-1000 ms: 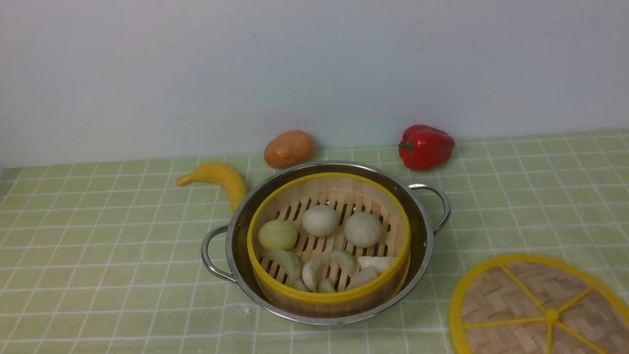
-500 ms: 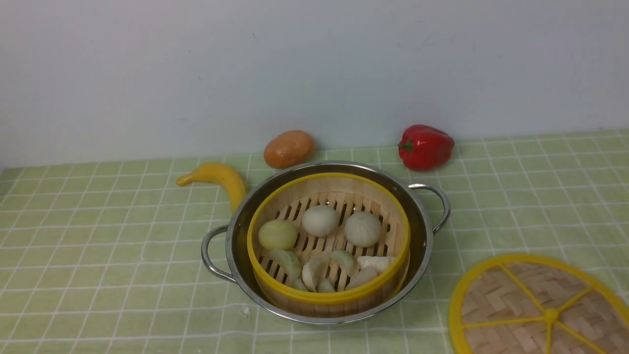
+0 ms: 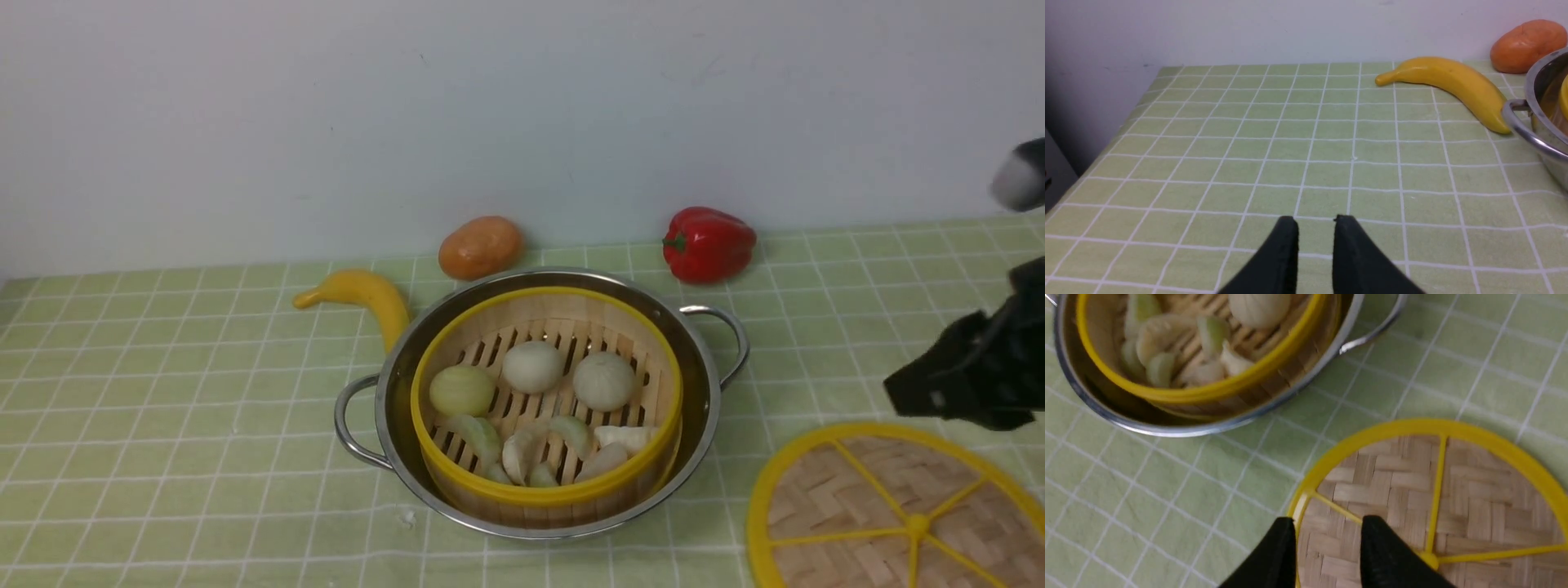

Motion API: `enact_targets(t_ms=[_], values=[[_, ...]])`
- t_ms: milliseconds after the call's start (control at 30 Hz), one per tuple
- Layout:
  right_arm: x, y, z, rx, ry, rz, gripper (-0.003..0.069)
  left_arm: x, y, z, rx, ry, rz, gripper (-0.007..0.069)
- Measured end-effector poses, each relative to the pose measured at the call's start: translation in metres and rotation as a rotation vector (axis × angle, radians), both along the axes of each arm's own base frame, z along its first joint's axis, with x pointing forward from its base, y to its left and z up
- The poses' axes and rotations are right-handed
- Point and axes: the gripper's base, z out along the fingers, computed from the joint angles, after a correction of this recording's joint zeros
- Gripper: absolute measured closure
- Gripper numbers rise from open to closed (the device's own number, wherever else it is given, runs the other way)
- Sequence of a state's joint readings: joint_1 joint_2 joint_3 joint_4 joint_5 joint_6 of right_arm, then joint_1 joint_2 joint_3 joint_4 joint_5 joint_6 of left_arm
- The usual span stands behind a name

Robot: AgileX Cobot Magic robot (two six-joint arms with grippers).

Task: Place the steamer in the pot on the green tablecloth, and put the lid on the steamer.
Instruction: 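Move the gripper down to the bamboo steamer lid and grasp its center knob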

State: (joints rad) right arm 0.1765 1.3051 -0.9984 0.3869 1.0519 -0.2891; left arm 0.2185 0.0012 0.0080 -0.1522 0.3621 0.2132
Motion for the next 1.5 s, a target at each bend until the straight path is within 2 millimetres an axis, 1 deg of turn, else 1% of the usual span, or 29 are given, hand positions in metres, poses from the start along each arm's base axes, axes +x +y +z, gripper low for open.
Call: enact_targets(t_ms=[67, 133, 200, 300, 533, 567, 667, 767, 867, 1033, 1200, 1233, 1300, 1333, 1433, 1467, 1500], values=[[0.007, -0.001, -0.010, -0.032, 0.055, -0.004, 0.0416, 0.000, 0.000, 0.000, 0.000, 0.000, 0.000, 0.0496], [0.022, -0.007, -0.035, -0.151, 0.165, -0.018, 0.0416, 0.000, 0.000, 0.000, 0.000, 0.000, 0.000, 0.0489], [0.029, -0.012, -0.050, -0.231, 0.218, -0.034, 0.0416, 0.000, 0.000, 0.000, 0.000, 0.000, 0.000, 0.0487], [0.034, -0.014, -0.061, -0.268, 0.252, -0.050, 0.0416, 0.000, 0.000, 0.000, 0.000, 0.000, 0.000, 0.0487], [0.047, -0.012, -0.083, -0.277, 0.283, -0.054, 0.0416, 0.000, 0.000, 0.000, 0.001, 0.000, 0.000, 0.0475], [0.047, -0.012, -0.084, -0.277, 0.286, -0.054, 0.0416, 0.000, 0.000, 0.000, 0.001, 0.000, 0.000, 0.0475], [0.050, -0.011, -0.097, -0.275, 0.330, -0.041, 0.0416, 0.000, 0.000, 0.000, 0.002, -0.001, 0.000, 0.0465], [0.052, -0.010, -0.105, -0.278, 0.353, -0.027, 0.0416, 0.000, 0.000, 0.000, 0.002, -0.001, 0.000, 0.0465], [0.052, -0.007, -0.109, -0.281, 0.363, -0.008, 0.0416, 0.000, 0.000, 0.000, 0.002, -0.001, 0.000, 0.0464], [0.051, 0.004, -0.121, -0.344, 0.392, 0.057, 0.0416, 0.000, 0.000, 0.000, 0.002, -0.001, 0.000, 0.0452], [0.053, 0.005, -0.123, -0.353, 0.407, 0.060, 0.0419, 0.000, 0.000, 0.000, 0.002, -0.001, 0.000, 0.0444], [0.053, 0.005, -0.123, -0.356, 0.410, 0.060, 0.0443, 0.000, 0.000, 0.000, 0.002, -0.001, 0.000, 0.0444], [0.053, 0.005, -0.123, -0.357, 0.414, 0.060, 0.0501, 0.000, 0.000, 0.000, 0.002, -0.001, 0.000, 0.0443], [0.053, 0.005, -0.122, -0.357, 0.415, 0.060, 0.0512, 0.000, 0.000, 0.000, 0.002, -0.001, 0.000, 0.0440], [0.051, 0.004, -0.116, -0.356, 0.417, 0.055, 0.0511, 0.000, 0.000, 0.000, 0.003, -0.001, 0.000, 0.0433], [0.050, 0.004, -0.112, -0.353, 0.411, 0.051, 0.0511, 0.000, 0.000, 0.000, 0.003, -0.001, 0.000, 0.0433], [0.049, 0.004, -0.102, -0.347, 0.386, 0.045, 0.0511, 0.000, 0.000, 0.000, 0.003, -0.001, 0.000, 0.0433]])
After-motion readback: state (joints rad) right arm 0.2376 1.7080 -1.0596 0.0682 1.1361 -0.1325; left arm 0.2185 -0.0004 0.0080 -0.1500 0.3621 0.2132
